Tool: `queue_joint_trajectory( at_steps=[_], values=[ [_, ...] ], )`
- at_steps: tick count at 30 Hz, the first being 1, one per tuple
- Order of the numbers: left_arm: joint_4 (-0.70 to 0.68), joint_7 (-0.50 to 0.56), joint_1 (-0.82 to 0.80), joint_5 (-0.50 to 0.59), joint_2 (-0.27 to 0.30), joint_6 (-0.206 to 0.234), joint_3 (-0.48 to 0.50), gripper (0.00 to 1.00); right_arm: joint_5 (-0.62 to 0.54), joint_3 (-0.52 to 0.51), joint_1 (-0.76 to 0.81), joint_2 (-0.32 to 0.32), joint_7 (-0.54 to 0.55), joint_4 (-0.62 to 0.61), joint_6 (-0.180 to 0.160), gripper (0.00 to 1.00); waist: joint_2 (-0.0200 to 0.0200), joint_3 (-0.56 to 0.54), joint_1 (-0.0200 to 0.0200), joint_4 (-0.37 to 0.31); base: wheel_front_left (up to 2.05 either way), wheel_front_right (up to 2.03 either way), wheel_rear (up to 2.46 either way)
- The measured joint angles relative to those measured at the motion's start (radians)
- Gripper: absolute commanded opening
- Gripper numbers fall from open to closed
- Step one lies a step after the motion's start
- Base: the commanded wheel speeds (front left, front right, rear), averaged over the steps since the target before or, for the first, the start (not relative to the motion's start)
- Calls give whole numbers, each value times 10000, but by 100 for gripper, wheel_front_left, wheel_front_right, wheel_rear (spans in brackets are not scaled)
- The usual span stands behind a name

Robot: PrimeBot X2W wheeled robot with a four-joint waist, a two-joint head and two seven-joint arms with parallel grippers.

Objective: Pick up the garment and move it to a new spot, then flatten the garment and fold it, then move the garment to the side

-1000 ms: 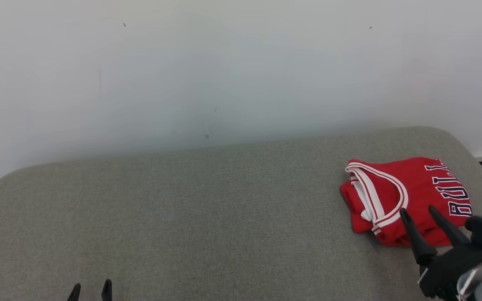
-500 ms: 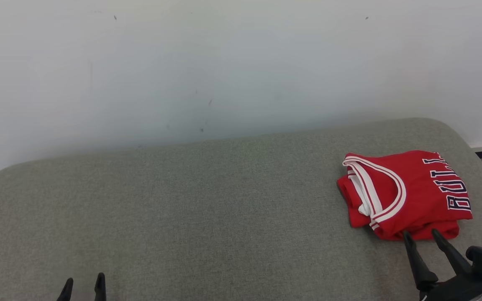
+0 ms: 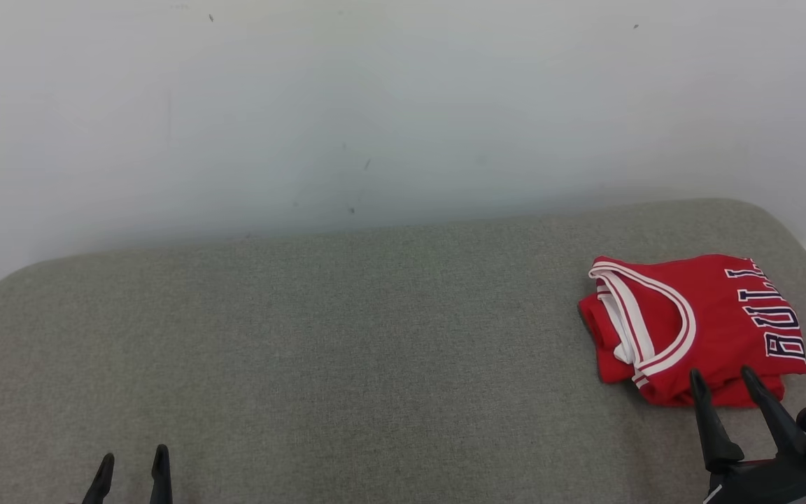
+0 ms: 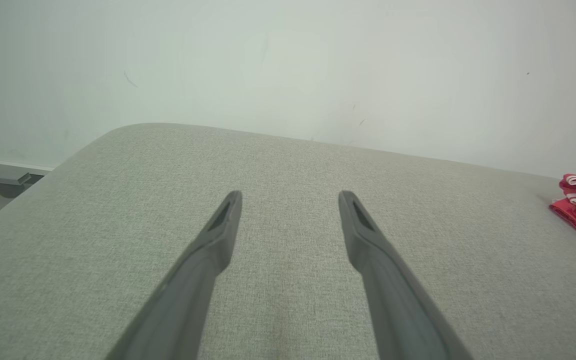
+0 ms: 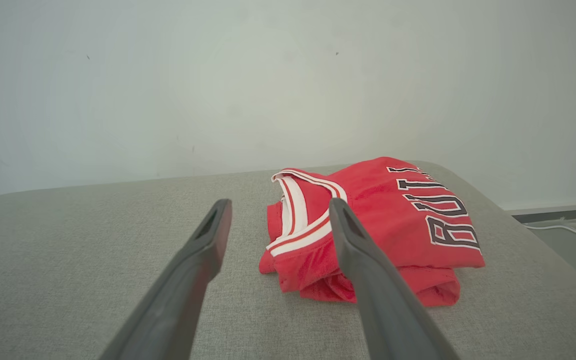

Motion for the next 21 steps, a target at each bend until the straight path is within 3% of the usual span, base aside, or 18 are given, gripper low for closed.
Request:
queue_joint_trajectory(
  at_steps=[21],
  values=[
    [-211,0,28,303,-226,6,244,100,-1051,-984,503,508,-2,-502,-2,100,1,21,0,121,0,0,0]
  ],
)
